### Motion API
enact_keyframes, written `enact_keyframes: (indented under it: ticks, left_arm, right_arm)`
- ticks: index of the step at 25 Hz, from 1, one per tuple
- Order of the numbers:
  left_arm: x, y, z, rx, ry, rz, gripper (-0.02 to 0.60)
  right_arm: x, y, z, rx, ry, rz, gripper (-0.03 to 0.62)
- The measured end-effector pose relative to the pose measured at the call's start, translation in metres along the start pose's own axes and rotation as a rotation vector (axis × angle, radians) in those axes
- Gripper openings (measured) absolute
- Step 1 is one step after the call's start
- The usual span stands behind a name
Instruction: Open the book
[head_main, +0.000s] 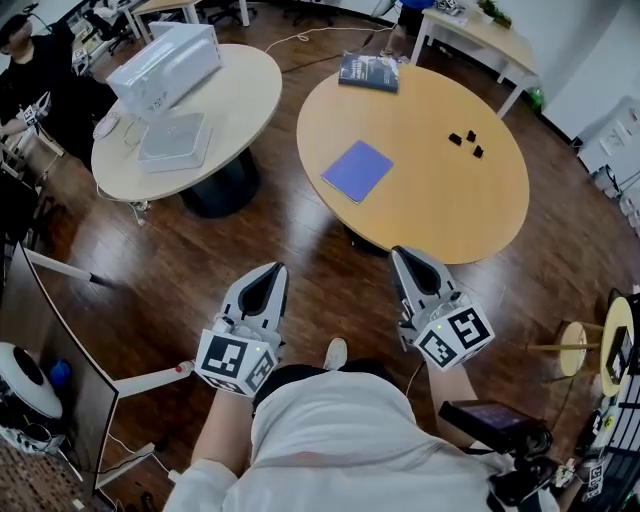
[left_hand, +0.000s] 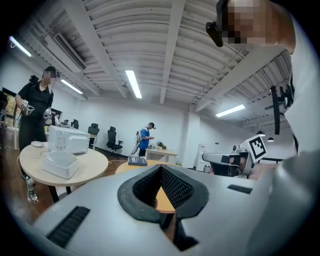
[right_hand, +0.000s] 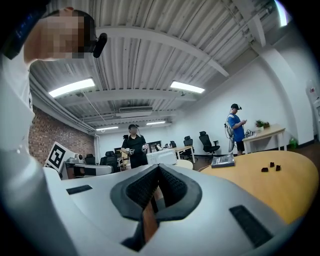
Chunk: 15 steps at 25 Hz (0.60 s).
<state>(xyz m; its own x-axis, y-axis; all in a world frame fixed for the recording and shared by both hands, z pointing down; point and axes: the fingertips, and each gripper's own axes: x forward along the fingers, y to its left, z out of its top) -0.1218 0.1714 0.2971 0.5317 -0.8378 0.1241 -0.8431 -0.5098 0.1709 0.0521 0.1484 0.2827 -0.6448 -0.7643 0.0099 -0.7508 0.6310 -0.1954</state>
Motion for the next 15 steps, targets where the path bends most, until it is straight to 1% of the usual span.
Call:
enact_keyframes:
  ticks: [3,6,11,15]
  left_arm:
    - [0.021,-0.002,0.000,0.001,0.012,0.003,0.011]
    - [0.034,0.000,-0.002,0.010,0.032,0.006,0.009]
    - [0.048,0.022,-0.005,-0.011,0.041,0.019,0.011]
    - [0.073,0.044,-0.003,-0.019,0.035,-0.013,0.011]
  right_arm:
    - [0.006,-0.021,-0.001,0.009,0.005,0.005,-0.003]
    - [0.013,-0.034,-0.008,0.032,0.012,0.007,-0.003]
    - [0.030,-0.042,-0.017,0.047,0.030,-0.004,-0.003]
    - [0.049,-0.057,-0.017,0.038,0.032,-0.043,-0.003]
